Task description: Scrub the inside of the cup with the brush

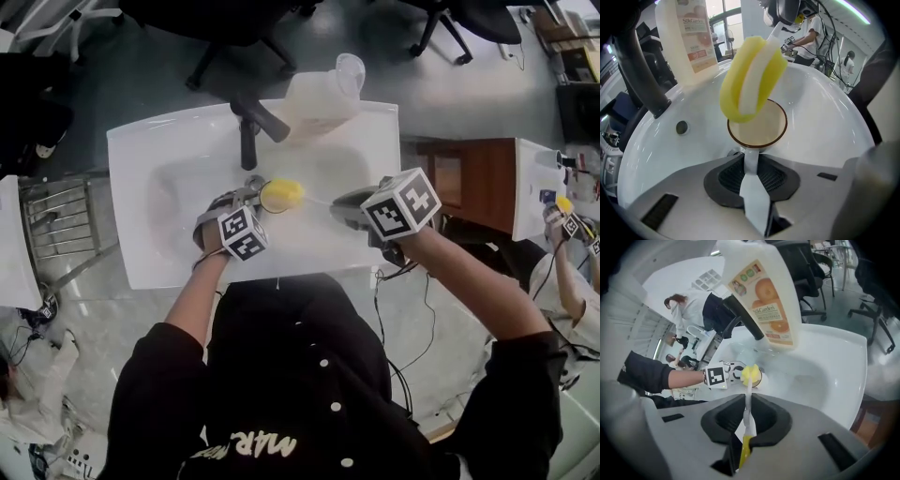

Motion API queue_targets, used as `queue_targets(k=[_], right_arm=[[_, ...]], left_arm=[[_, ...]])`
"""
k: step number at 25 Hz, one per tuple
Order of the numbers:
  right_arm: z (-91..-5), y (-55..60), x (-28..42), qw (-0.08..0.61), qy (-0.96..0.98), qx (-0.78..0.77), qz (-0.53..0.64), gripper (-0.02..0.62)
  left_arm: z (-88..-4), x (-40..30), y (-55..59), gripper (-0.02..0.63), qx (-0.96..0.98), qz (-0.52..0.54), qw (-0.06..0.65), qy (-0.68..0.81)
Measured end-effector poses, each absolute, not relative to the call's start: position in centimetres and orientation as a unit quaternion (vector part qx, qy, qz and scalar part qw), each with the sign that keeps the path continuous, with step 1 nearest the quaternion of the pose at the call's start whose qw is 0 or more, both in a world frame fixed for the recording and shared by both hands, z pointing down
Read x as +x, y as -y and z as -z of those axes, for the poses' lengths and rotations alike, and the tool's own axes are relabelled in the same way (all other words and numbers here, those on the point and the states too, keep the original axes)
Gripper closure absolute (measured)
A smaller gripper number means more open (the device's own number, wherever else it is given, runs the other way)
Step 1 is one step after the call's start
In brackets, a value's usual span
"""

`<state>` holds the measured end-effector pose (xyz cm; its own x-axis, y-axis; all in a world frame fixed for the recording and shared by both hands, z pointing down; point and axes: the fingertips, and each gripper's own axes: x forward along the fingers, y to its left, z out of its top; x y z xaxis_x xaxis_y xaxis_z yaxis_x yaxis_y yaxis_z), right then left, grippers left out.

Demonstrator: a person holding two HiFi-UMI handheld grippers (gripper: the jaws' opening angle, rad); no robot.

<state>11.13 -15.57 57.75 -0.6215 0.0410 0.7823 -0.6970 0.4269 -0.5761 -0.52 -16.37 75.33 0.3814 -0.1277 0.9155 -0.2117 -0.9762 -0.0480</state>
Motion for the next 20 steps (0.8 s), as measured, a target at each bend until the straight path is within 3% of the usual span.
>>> queue_targets(k=[5, 8, 15, 16, 20], right_arm=[[-55.7, 15.3, 12.7, 0.359, 0.772, 0.242, -0.466, 0.543], [-54.0, 15.2, 13.1, 0.341, 0.782, 0.249, -0.459, 0.543], [-50.0, 14.9, 13.5, 0.331, 0.823, 0.249, -0.389, 0.543], [-49.1, 14.9, 13.3, 0.327, 0.831, 0.247, -0.377, 0.543], [-44.4, 16.0, 12.6, 0.314, 0.873, 0.236, -0.289, 0.543]], left_arm=[[-75.3, -0.4, 16.3, 0.508, 0.829, -0.549, 0.044, 0.096], [-75.2, -0.6, 15.8, 0.399, 0.828, -0.553, 0.05, 0.082], [-72.4, -1.8, 16.9, 0.402, 0.829, -0.551, 0.022, 0.095], [-71.2, -2.0, 17.2, 0.411, 0.833, -0.542, 0.013, 0.107], [-64.2, -3.2, 19.7, 0.569, 0.857, -0.483, -0.041, 0.174]])
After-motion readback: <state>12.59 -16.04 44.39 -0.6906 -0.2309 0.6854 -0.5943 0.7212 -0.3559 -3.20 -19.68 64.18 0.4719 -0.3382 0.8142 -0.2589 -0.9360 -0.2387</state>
